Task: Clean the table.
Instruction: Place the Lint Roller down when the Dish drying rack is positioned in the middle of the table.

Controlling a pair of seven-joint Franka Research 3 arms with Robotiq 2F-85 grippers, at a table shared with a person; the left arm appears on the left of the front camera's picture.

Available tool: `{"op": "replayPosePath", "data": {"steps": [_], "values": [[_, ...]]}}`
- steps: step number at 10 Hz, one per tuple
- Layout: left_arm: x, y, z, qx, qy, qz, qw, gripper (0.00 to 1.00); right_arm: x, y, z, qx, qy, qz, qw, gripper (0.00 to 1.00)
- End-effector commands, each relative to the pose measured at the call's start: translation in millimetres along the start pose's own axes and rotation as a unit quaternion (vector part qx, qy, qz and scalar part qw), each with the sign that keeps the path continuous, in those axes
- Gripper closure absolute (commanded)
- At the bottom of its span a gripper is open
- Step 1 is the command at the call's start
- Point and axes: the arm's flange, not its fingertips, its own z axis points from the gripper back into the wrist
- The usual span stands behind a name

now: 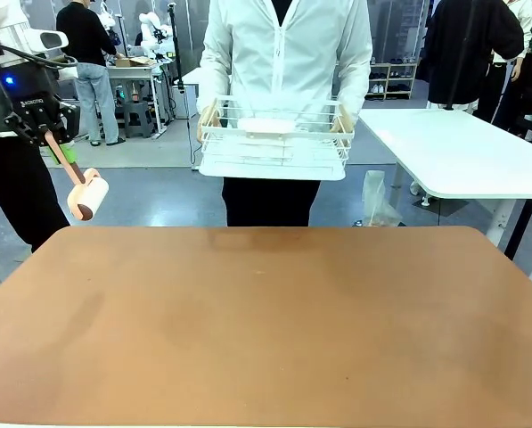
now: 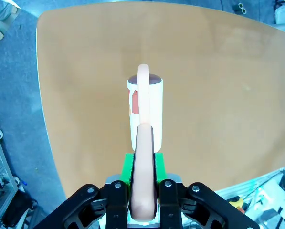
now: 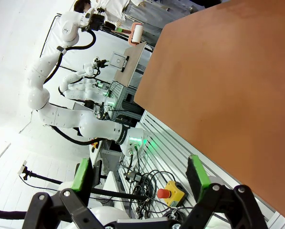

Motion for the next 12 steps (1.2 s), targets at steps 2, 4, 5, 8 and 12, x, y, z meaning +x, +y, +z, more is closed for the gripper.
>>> {"op": "replayPosePath", "data": {"steps": [2, 4, 5, 8, 12], "values": [[0.9, 2.9, 5.0, -0.001, 0.007, -0.007, 1.0, 0.79, -0.2, 2.6, 0.3, 0.004, -0.002, 0.007, 1.0, 0.0], [0.9, 2.9, 5.0, -0.001, 0.007, -0.007, 1.0, 0.79, -0.2, 2.6, 0.3, 0.004, -0.002, 0.007, 1.0, 0.0], [0.9, 2.9, 5.0, -0.001, 0.007, -0.007, 1.0, 0.79, -0.2, 2.6, 0.3, 0.004, -0.002, 0.007, 1.0, 0.0], [0.9, 2.9, 5.0, -0.001, 0.007, -0.007, 1.0, 0.79, -0.2, 2.6, 0.3, 0.004, -0.002, 0.007, 1.0, 0.0], [0.9, 2.9, 5.0, -0.001, 0.007, -0.007, 1.0, 0.79, -0.2, 2.6, 0.3, 0.004, -0.002, 0.007, 1.0, 0.0]]}}
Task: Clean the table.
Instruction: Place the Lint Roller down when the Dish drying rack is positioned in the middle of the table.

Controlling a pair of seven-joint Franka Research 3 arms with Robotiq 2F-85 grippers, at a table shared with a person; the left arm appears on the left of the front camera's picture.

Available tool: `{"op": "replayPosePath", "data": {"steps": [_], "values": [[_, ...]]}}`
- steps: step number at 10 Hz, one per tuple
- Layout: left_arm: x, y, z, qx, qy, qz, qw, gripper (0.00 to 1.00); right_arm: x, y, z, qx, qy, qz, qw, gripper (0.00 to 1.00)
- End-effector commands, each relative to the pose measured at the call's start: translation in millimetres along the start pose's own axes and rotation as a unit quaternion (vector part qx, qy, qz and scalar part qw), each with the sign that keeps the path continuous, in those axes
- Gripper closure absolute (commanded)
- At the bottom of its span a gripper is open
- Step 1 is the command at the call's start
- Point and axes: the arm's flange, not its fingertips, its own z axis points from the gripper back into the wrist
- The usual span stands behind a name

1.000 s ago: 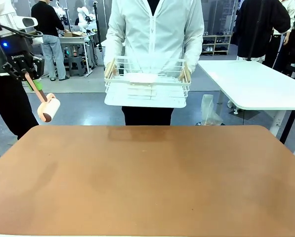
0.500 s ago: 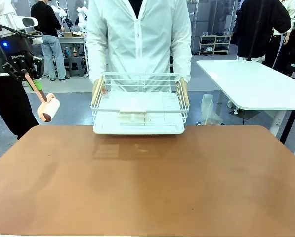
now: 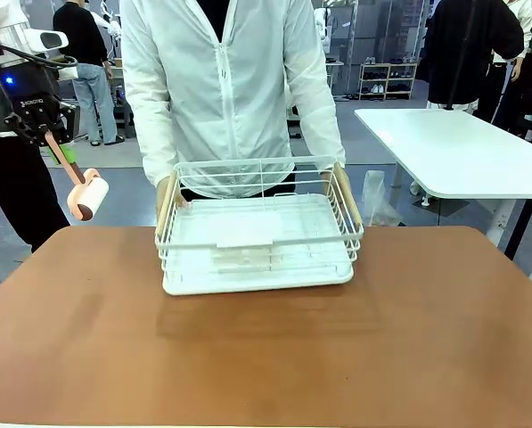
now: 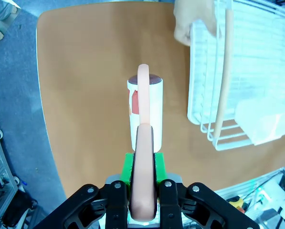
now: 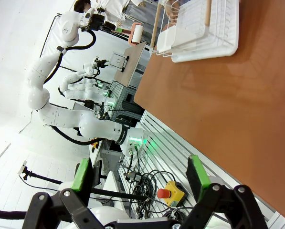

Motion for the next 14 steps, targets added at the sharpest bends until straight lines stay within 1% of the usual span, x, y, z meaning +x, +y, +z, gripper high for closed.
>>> {"op": "replayPosePath", "data": {"steps": [1, 14], "values": [[1.0, 2.9, 5.1, -0.001, 0.007, -0.007, 1.0, 0.79, -0.2, 2.6, 0.3, 0.003, -0.002, 0.007, 1.0, 0.0], [1.0, 2.9, 5.1, -0.001, 0.007, -0.007, 1.0, 0.79, -0.2, 2.6, 0.3, 0.003, -0.002, 0.007, 1.0, 0.0]]}}
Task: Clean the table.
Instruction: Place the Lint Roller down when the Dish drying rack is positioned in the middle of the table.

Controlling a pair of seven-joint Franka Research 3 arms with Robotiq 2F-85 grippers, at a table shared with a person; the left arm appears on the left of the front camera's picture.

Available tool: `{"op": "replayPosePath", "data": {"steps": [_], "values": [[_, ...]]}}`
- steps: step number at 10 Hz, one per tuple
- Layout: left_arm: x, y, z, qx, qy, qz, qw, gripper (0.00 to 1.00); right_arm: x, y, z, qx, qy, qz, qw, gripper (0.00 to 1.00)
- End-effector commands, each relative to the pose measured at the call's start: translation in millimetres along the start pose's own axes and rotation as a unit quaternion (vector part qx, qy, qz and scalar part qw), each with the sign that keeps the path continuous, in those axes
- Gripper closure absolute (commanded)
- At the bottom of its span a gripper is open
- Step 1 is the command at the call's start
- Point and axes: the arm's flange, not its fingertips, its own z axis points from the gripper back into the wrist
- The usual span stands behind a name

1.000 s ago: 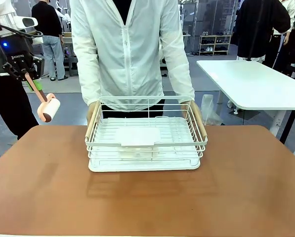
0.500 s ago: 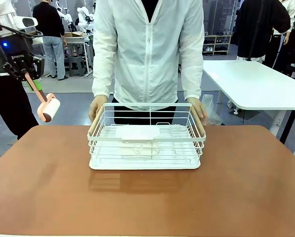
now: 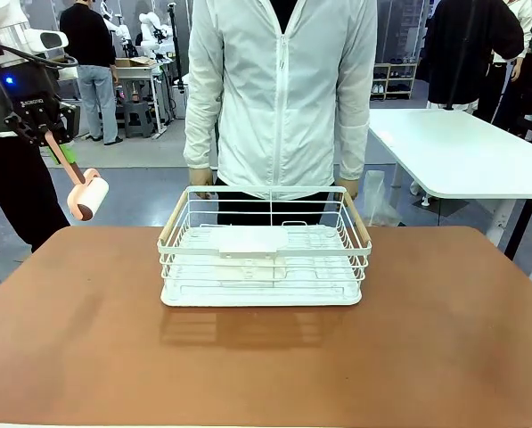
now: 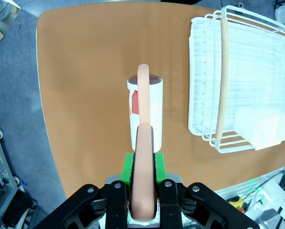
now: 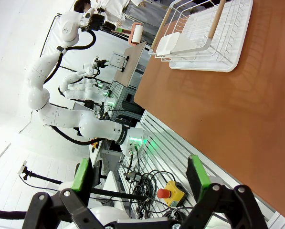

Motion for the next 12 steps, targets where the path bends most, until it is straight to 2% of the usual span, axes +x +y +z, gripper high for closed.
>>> {"op": "replayPosePath", "data": {"steps": [1, 7, 8, 9, 10, 11, 12], "values": [[1.0, 2.9, 5.0, -0.001, 0.007, -0.007, 1.0, 0.79, -0.2, 2.6, 0.3, 0.003, -0.002, 0.007, 1.0, 0.0], [0.0, 0.0, 0.0, 0.0, 0.0, 0.0, 1.0, 0.79, -0.2, 2.6, 0.3, 0.003, -0.002, 0.007, 1.0, 0.0], [3.9, -3.7, 0.5, 0.016, -0.014, 0.083, 0.996, 0.79, -0.2, 2.6, 0.3, 0.003, -0.002, 0.007, 1.0, 0.0], [4.5, -6.4, 3.0, 0.004, -0.012, 0.153, 0.988, 0.79, -0.2, 2.6, 0.3, 0.003, -0.002, 0.007, 1.0, 0.0], [6.4, -8.0, 2.8, 0.005, -0.014, 0.257, 0.966, 0.79, -0.2, 2.6, 0.3, 0.003, -0.002, 0.007, 1.0, 0.0], [7.3, -8.3, -0.7, 0.017, -0.024, 0.358, 0.933, 0.79, -0.2, 2.6, 0.3, 0.003, -0.002, 0.007, 1.0, 0.0], [7.3, -7.9, -9.4, 0.027, -0.069, 0.419, 0.905, 0.79, -0.2, 2.6, 0.3, 0.003, -0.002, 0.007, 1.0, 0.0]]}}
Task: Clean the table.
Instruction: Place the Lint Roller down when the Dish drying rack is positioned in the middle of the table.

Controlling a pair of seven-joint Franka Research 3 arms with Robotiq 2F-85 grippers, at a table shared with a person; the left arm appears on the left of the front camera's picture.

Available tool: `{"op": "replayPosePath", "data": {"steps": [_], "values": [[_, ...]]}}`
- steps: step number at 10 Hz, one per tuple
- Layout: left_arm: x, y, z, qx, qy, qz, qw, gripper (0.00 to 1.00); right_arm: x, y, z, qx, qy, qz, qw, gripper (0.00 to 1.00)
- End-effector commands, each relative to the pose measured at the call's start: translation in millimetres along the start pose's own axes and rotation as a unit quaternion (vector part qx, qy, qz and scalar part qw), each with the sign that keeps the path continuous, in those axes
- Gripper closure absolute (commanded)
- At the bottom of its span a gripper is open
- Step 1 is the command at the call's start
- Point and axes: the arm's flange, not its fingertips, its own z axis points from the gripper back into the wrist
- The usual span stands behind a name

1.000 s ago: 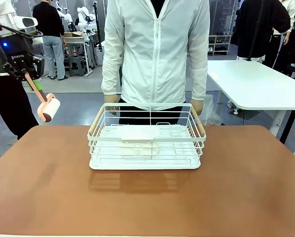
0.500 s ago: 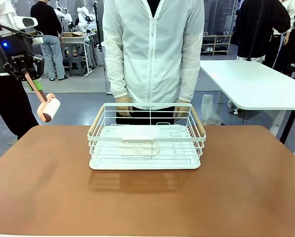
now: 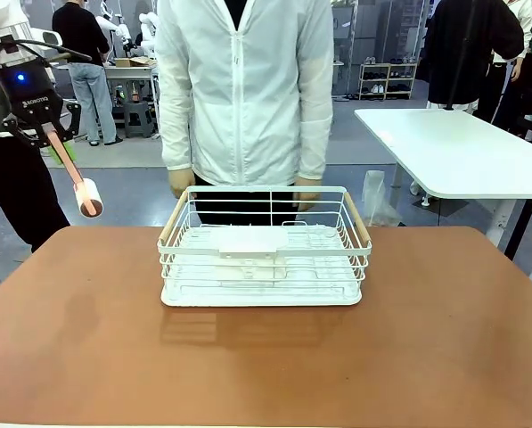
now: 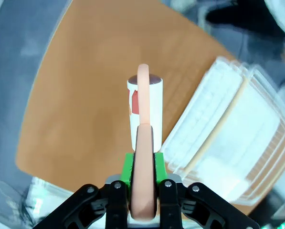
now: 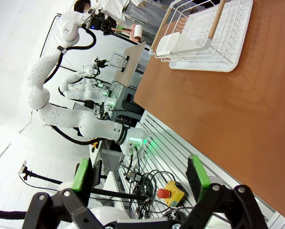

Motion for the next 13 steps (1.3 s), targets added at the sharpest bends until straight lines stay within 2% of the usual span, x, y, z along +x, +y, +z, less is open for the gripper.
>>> {"op": "replayPosePath", "data": {"steps": [1, 2, 3, 4, 5, 8, 13], "values": [[-7.3, -8.2, -18.7, 0.009, -0.047, 0.195, 0.98, 0.79, -0.2, 2.6, 0.4, 0.003, -0.002, 0.007, 1.0, 0.0], [-8.7, -10.2, -27.9, -0.007, -0.043, 0.272, 0.961, 0.79, -0.2, 2.6, 0.4, 0.003, -0.002, 0.007, 1.0, 0.0], [-13.0, -8.8, -36.3, -0.028, -0.028, 0.312, 0.949, 0.79, -0.2, 2.6, 0.4, 0.003, -0.002, 0.007, 1.0, 0.0], [-20.7, -4.1, -48.5, -0.04, -0.031, 0.312, 0.949, 0.79, -0.2, 2.6, 0.4, 0.003, -0.002, 0.007, 1.0, 0.0], [-22.5, 1.6, -61.8, -0.079, -0.044, 0.311, 0.946, 0.79, -0.2, 2.6, 0.4, 0.003, -0.002, 0.007, 1.0, 0.0], [-24.0, 20.0, -104.8, -0.119, -0.029, 0.33, 0.936, 0.79, -0.2, 2.6, 0.4, 0.003, -0.002, 0.007, 1.0, 0.0], [-33.5, 40.6, -145.1, -0.125, -0.044, 0.323, 0.937, 0.79, -0.2, 2.6, 0.4, 0.003, -0.002, 0.007, 1.0, 0.0]]}}
